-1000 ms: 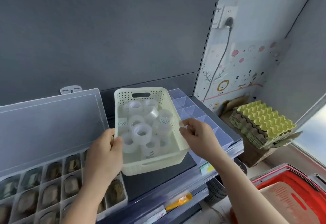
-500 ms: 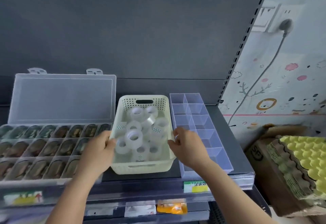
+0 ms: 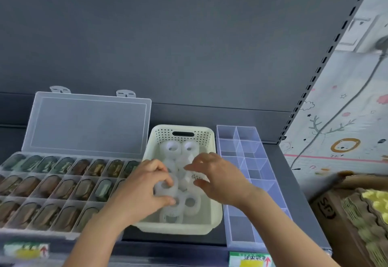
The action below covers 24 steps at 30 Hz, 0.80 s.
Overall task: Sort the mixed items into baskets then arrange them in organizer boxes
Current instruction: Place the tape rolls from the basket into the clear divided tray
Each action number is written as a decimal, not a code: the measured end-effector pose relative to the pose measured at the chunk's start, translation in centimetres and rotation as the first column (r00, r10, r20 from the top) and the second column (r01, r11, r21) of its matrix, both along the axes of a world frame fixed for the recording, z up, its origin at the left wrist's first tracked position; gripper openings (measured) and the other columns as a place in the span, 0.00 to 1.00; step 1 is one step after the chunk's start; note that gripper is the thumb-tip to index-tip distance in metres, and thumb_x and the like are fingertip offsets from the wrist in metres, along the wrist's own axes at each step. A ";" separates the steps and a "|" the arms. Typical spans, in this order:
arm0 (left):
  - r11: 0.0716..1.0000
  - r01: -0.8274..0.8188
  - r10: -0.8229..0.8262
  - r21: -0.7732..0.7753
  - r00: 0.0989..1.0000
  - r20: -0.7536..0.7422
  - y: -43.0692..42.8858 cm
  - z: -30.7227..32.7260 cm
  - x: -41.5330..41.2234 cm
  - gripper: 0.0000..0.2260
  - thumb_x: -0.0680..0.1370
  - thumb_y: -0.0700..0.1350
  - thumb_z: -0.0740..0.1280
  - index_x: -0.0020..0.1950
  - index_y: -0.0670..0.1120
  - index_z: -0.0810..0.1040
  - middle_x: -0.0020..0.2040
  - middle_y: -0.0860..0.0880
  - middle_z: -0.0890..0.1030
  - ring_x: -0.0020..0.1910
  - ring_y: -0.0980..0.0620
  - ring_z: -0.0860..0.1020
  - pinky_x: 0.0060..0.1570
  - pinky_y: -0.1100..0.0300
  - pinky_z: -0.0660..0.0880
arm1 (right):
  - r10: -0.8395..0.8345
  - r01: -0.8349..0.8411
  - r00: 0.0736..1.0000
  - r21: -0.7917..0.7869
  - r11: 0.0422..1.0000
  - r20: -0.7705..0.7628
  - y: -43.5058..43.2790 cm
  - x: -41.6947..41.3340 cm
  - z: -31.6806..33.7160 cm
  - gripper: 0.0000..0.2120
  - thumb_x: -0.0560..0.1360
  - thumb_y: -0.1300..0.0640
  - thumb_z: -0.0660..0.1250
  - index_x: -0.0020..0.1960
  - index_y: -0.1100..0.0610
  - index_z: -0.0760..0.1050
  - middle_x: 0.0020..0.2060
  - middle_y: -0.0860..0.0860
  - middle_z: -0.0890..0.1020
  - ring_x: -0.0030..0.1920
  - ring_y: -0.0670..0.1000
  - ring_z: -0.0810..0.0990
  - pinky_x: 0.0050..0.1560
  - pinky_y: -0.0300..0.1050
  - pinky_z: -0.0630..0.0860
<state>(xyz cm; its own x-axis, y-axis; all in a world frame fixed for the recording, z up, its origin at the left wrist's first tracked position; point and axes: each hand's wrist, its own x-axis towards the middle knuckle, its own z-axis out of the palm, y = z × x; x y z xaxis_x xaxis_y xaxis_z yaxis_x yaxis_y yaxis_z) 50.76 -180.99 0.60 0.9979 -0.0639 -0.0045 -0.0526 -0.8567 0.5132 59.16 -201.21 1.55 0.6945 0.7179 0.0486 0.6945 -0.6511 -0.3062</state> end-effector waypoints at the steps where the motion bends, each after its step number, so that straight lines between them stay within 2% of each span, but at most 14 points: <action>1: 1.000 0.001 -0.001 0.007 1.000 0.001 0.2 -0.2 0.4 0.09 0.69 0.59 0.73 0.45 0.59 0.77 0.54 0.67 0.67 0.57 0.69 0.63 0.49 0.72 0.61 | 0.017 -0.018 1.000 -0.037 0.999 -0.021 0.3 0.3 0.0 0.19 0.78 0.52 0.62 0.68 0.43 0.70 0.62 0.46 0.72 0.62 0.49 0.68 0.59 0.47 0.71; 5: 0.996 0.001 -0.001 0.088 1.000 0.004 0.6 -0.3 1.8 0.06 0.72 0.57 0.71 0.43 0.57 0.76 0.53 0.65 0.68 0.55 0.66 0.66 0.48 0.70 0.61 | 0.045 -0.060 0.993 -0.142 0.988 -0.107 0.6 1.3 0.7 0.14 0.78 0.52 0.63 0.63 0.46 0.75 0.59 0.48 0.74 0.61 0.49 0.69 0.61 0.50 0.71; 8: 0.999 -0.017 0.016 0.031 0.999 0.030 0.5 0.1 2.8 0.04 0.73 0.56 0.71 0.43 0.57 0.79 0.50 0.65 0.72 0.50 0.66 0.71 0.46 0.70 0.65 | 0.067 -0.091 0.985 -0.149 0.985 -0.158 0.3 1.9 1.5 0.09 0.76 0.54 0.66 0.55 0.49 0.78 0.54 0.48 0.74 0.56 0.49 0.72 0.57 0.47 0.72; 11: 0.993 -0.050 0.055 -0.106 0.998 0.039 -0.2 1.3 4.0 0.03 0.72 0.54 0.72 0.42 0.57 0.82 0.47 0.65 0.75 0.44 0.63 0.76 0.46 0.63 0.73 | 0.064 -0.075 0.976 -0.047 0.996 -0.206 -0.8 2.9 2.3 0.05 0.75 0.54 0.68 0.51 0.49 0.79 0.50 0.44 0.75 0.46 0.44 0.73 0.47 0.35 0.69; 13: 0.983 -0.060 0.072 -0.171 0.995 0.066 -1.0 2.3 5.1 0.02 0.71 0.50 0.74 0.41 0.56 0.82 0.45 0.63 0.76 0.40 0.58 0.77 0.44 0.58 0.75 | 0.045 -0.036 0.974 0.045 0.998 -0.220 -1.7 3.9 3.1 0.04 0.74 0.55 0.69 0.49 0.51 0.79 0.47 0.43 0.76 0.41 0.40 0.72 0.41 0.29 0.66; 17: 0.956 -0.063 0.122 -0.288 0.974 0.191 -3.2 3.8 8.0 0.03 0.71 0.45 0.75 0.41 0.52 0.83 0.43 0.59 0.78 0.38 0.57 0.78 0.44 0.61 0.75 | -0.054 0.118 0.966 0.241 0.963 -0.253 -4.4 6.5 4.3 0.03 0.72 0.59 0.71 0.45 0.54 0.80 0.43 0.45 0.79 0.37 0.45 0.75 0.39 0.33 0.70; 19: 0.946 -0.048 0.136 -0.321 0.956 0.259 -4.8 4.4 9.9 0.03 0.71 0.42 0.75 0.42 0.50 0.84 0.43 0.57 0.79 0.39 0.59 0.79 0.43 0.66 0.74 | -0.162 0.230 0.962 0.332 0.915 -0.219 -6.0 8.3 4.1 0.03 0.72 0.60 0.72 0.45 0.54 0.81 0.38 0.43 0.78 0.35 0.43 0.74 0.38 0.31 0.69; 20: 0.947 -0.037 0.132 -0.318 0.950 0.281 -5.8 4.5 11.1 0.03 0.71 0.41 0.75 0.43 0.48 0.84 0.43 0.56 0.79 0.39 0.58 0.79 0.44 0.66 0.75 | -0.225 0.281 0.956 0.366 0.887 -0.189 -6.8 9.2 3.9 0.03 0.72 0.61 0.72 0.44 0.55 0.81 0.36 0.41 0.77 0.33 0.42 0.74 0.37 0.29 0.68; 23: 0.968 -0.003 0.084 -0.250 0.946 0.313 -8.5 4.1 14.7 0.06 0.72 0.39 0.73 0.48 0.43 0.84 0.46 0.51 0.79 0.42 0.48 0.79 0.47 0.53 0.76 | -0.362 0.378 0.925 0.389 0.840 -0.117 -8.5 11.6 2.8 0.04 0.71 0.61 0.72 0.45 0.56 0.82 0.36 0.43 0.78 0.33 0.43 0.75 0.35 0.29 0.68; 24: 0.977 -0.002 0.072 -0.212 0.943 0.325 -9.3 3.8 15.9 0.06 0.73 0.39 0.72 0.49 0.43 0.84 0.48 0.51 0.79 0.44 0.47 0.79 0.48 0.52 0.75 | -0.392 0.397 0.916 0.363 0.843 -0.091 -9.0 12.3 2.3 0.04 0.72 0.61 0.71 0.46 0.56 0.82 0.37 0.45 0.79 0.34 0.45 0.75 0.36 0.32 0.68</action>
